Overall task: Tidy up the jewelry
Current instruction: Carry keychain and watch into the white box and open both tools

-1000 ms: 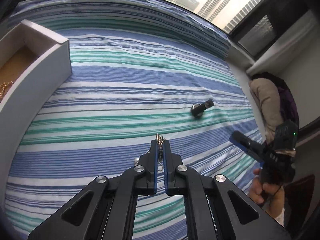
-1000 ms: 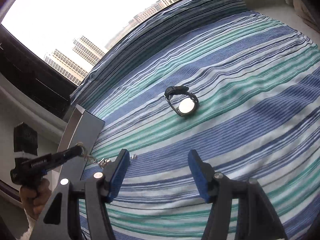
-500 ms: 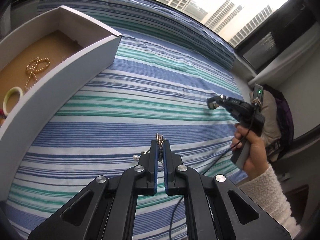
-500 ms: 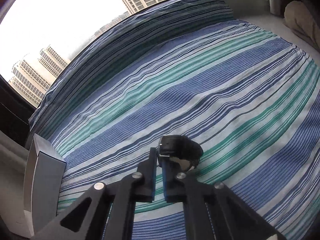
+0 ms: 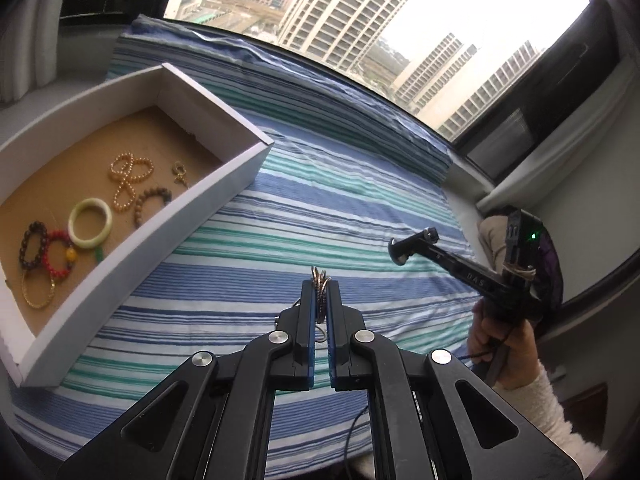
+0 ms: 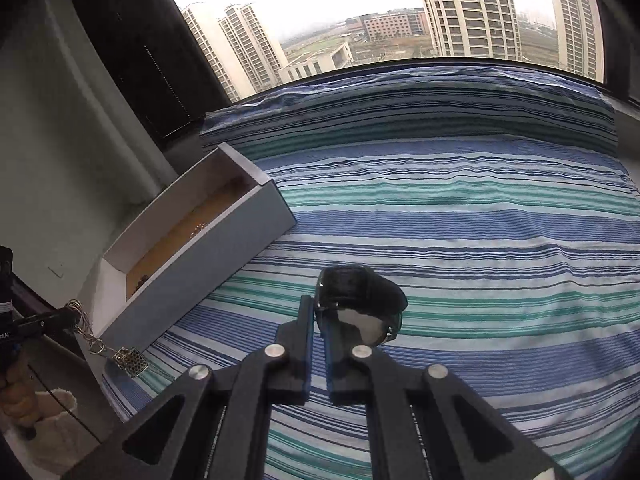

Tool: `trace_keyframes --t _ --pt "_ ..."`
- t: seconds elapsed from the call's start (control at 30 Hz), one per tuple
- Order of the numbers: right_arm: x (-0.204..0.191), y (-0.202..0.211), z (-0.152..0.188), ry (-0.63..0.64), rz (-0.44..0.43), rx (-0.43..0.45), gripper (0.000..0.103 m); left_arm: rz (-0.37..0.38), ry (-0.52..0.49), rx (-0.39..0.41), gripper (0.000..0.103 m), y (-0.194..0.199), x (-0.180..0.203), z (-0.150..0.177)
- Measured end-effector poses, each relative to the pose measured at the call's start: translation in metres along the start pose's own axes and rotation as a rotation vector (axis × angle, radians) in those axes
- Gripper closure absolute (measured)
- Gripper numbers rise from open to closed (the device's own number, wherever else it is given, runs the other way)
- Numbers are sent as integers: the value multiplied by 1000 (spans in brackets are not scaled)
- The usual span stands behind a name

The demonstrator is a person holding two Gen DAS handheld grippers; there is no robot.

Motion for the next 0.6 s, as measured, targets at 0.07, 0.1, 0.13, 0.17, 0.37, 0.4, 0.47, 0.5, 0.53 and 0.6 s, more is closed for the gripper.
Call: trace_keyframes --t 0.07,0.1,0.13,0.17,0.37,0.4,0.47,0.5,0.53,0.6 --pt "-26 0 -3 45 -42 -8 98 -10 -3 32 101 23 -5 -12" --pt "-38 4 -3 68 -63 -8 98 -18 -8 50 100 35 -8 -19" --pt "-52 3 -6 94 -79 -9 98 -31 -12 71 100 46 -11 -26" --pt "-64 3 -9 121 -93 -8 98 -47 -16 94 100 57 -15 -35" --pt "-133 -13 -40 231 -178 2 98 -153 -27 203 100 93 -52 -82" --pt "-144 -17 -46 246 -193 6 98 -172 -28 216 100 94 -61 -90" --pt "-165 -29 -58 269 -224 7 98 -209 -19 241 100 92 -82 -104" --pt "-175 -36 -64 280 -240 2 98 -221 -15 244 100 90 -93 -111" --pt "-185 -44 -70 292 -254 -7 98 -231 -5 245 100 85 -105 -117" --pt "-206 -61 -77 312 -276 -25 98 -269 14 246 100 75 -128 -128"
Point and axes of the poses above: each gripper's, at about its wrist camera, not at the fingertips, and y roughly against the way its jaws point, x to its right, z to its underside, the point moved 5 cm from there along -y, roughly the way its jaws point, and after that the axes turned 3 degrees about x, right-handed, at the moved point
